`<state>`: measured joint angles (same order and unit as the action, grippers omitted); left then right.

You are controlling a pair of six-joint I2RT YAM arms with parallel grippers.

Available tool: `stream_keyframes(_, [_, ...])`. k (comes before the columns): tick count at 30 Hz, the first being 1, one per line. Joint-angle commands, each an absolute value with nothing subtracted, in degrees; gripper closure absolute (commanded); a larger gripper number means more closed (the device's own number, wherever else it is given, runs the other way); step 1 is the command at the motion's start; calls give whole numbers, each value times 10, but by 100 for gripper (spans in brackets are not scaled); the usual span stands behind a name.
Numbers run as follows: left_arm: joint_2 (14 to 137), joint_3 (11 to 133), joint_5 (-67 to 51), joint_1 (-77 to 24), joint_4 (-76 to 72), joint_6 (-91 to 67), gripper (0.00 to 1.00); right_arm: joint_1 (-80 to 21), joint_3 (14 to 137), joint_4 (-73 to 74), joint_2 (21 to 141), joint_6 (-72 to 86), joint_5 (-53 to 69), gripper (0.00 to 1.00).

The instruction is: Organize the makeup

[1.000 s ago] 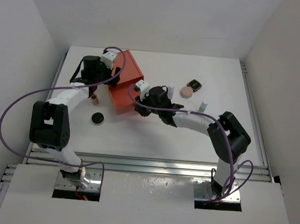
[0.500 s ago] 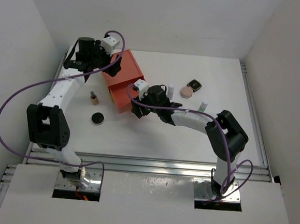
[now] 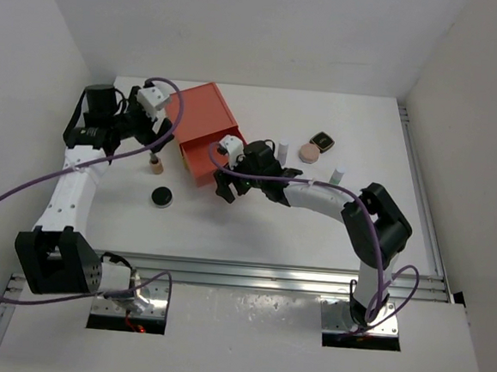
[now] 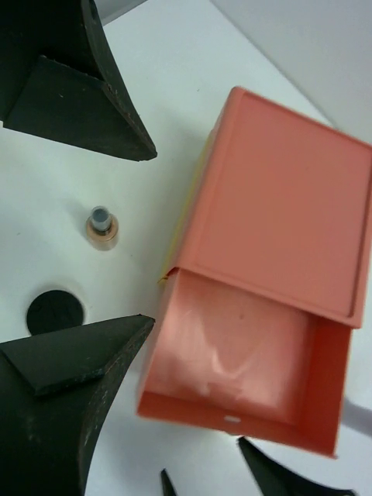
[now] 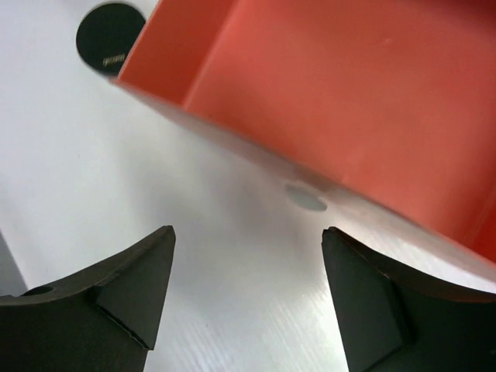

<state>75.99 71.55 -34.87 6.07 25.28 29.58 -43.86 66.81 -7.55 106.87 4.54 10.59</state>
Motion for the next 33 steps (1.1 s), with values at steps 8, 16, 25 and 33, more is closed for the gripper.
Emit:
stream_keyframes(8, [715,596,-390,89,331,392,9,-421,712,26,1025,13,171,1])
stream_keyframes(16, [729,522,-285,89,300,390,1,-416,727,60,1016,10,192,1])
stream_keyframes(25, [816,472,-195,83,238,353,1,-414,683,104,941,-47,161,1])
stream_keyframes(33, [860,466,-189,61,209,353,5,-411,657,111,915,-47,134,1])
